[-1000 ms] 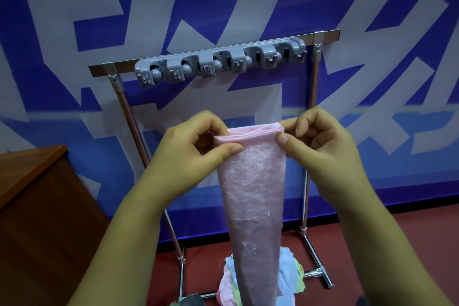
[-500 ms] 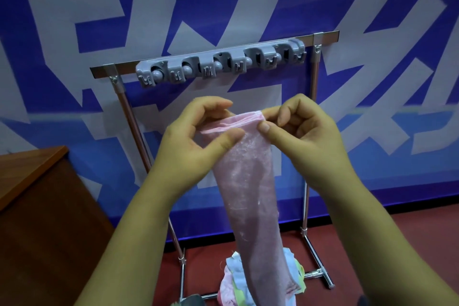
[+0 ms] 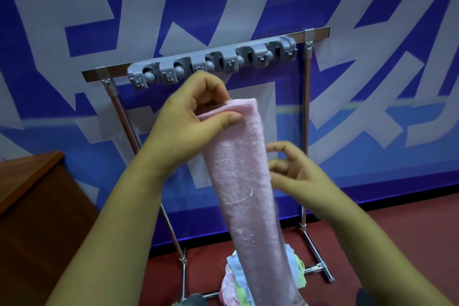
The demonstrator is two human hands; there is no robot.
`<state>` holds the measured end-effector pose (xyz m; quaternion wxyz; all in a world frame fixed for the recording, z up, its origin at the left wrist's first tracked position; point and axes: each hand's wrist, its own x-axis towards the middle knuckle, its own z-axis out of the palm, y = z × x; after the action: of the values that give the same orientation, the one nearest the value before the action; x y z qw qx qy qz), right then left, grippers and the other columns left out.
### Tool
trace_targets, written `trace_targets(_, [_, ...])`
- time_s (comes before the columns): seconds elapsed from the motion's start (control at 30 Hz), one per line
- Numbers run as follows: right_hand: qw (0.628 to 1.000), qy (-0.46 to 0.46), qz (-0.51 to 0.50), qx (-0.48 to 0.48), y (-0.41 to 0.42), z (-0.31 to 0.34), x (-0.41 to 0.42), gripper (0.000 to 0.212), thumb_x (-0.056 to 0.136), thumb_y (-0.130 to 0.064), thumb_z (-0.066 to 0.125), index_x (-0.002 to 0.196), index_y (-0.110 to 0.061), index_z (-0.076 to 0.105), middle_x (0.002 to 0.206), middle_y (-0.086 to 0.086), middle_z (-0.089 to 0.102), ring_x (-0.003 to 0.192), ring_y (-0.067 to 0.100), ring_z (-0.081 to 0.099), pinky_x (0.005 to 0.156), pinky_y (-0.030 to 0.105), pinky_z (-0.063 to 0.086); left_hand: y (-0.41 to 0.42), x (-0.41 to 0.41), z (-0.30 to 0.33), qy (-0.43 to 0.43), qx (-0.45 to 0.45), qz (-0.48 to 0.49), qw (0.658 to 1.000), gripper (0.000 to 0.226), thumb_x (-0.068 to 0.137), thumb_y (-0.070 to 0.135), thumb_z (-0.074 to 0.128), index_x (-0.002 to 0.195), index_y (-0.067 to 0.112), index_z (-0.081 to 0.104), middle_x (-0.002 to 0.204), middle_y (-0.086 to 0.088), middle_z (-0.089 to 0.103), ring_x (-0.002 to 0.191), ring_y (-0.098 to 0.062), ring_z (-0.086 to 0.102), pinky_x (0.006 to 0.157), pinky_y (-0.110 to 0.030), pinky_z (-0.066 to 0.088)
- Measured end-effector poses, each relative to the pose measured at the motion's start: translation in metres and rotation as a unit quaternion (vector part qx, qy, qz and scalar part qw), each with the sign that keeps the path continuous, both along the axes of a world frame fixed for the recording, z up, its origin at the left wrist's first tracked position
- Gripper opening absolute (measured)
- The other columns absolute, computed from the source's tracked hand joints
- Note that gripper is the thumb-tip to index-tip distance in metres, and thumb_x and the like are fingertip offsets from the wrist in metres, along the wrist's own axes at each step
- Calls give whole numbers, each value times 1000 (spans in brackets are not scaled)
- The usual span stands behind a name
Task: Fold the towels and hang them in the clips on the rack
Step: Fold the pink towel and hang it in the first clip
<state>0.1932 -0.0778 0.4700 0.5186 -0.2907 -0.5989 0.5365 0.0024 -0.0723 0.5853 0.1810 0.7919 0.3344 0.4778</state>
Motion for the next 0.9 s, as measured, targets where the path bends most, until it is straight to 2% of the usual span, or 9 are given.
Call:
trace_targets(0.1, [999,-37,-11,-14,1,-17,-5,36,84,5,63,107,-21,57,78,5,68,79,20,63,84,41,50,5,-2,7,13,3,11,1000,27,71,22,76,83,31,54,90,-1,65,88,-20,64,79,-33,55])
trace_targets(0.17, [999,-33,-43,-6,2,-21,-7,34,82,5,65,102,-22,58,74,0,68,76,18,62,81,37,50,6,-4,12,19,12,19,1000,26,70,24,75,84,30,54,92,-3,65,88,-20,64,78,-34,55])
trace_targets(0.3, [995,-21,-87,34,5,-19,-12,35,77,1,71,98,-22,57,74,0,67,72,12,62,72,23,49,5,-11,17,17,15,23,999,27,71,26,75,86,26,53,91,1,64,86,-13,63,76,-28,55])
trace_targets(0.47, [992,-42,-106,60,10,-20,-22,36,73,-1,76,94,-24,57,74,-7,63,74,10,60,71,24,50,6,-16,21,31,21,42,998,25,70,31,70,87,28,53,91,7,62,85,-6,61,74,-22,55])
trace_targets(0.57, [987,-63,-123,81,14,-22,-24,35,76,-7,76,92,-30,55,82,-15,63,79,7,59,74,27,50,7,-17,22,29,22,49,998,25,69,32,70,87,28,53,91,4,63,85,-7,62,75,-23,55])
trace_targets(0.67, [978,-96,-136,126,16,-24,-24,30,81,-20,68,97,-37,50,95,-13,61,89,12,61,75,34,52,10,-17,23,23,21,57,998,25,68,32,69,87,28,53,92,2,63,84,-5,62,75,-22,55])
trace_targets(0.73, [970,-120,-150,152,16,-27,-25,34,84,-23,62,104,-43,44,98,-11,58,91,12,59,73,36,53,12,-17,24,21,22,60,998,25,69,31,70,87,27,53,92,1,63,85,-6,62,75,-23,55])
trace_targets(0.83, [953,-144,-179,200,16,-29,-28,45,87,-25,56,110,-56,32,97,-7,57,86,14,60,71,33,53,18,-16,25,15,20,64,998,23,73,21,73,87,23,54,93,-3,64,85,-8,62,76,-25,54])
trace_targets(0.9, [946,-141,-194,218,16,-29,-28,50,87,-25,54,106,-64,30,94,-10,58,84,10,62,73,24,52,22,-16,26,14,22,68,997,23,76,16,73,87,23,54,92,-2,63,84,-7,61,76,-23,54])
